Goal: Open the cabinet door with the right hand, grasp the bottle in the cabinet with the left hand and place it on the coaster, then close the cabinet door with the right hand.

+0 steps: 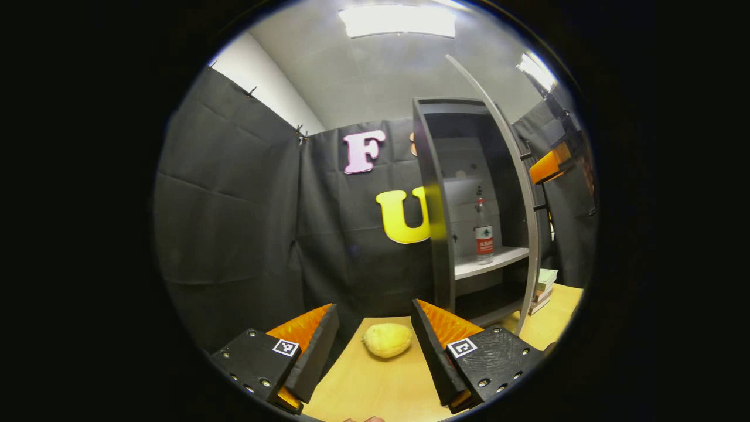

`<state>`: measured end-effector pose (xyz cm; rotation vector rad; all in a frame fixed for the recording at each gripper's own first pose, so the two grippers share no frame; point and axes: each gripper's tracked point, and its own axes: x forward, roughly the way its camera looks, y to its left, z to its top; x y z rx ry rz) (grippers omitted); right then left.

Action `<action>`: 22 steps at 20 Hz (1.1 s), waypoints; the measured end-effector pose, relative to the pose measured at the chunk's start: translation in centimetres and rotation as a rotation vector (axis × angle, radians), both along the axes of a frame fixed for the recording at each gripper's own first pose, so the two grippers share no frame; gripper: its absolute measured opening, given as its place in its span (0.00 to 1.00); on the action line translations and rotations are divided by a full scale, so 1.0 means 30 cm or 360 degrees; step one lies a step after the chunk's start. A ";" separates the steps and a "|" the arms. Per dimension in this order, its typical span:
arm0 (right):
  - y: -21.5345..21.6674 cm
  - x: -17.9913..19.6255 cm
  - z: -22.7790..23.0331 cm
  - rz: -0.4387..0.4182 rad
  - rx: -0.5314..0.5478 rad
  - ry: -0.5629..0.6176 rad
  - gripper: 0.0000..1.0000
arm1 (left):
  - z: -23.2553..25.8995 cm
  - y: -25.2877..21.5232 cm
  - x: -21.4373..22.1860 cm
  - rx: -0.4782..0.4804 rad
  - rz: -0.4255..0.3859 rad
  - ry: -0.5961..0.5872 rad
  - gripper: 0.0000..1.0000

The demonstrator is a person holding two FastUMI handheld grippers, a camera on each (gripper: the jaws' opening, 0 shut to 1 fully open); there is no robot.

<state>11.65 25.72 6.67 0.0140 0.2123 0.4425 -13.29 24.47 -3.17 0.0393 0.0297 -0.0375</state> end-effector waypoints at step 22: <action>-0.419 -0.102 0.010 0.0082 0.0029 -0.0030 0.15 | 0.067 -0.709 0.020 -0.0104 -0.0277 0.0040 0.73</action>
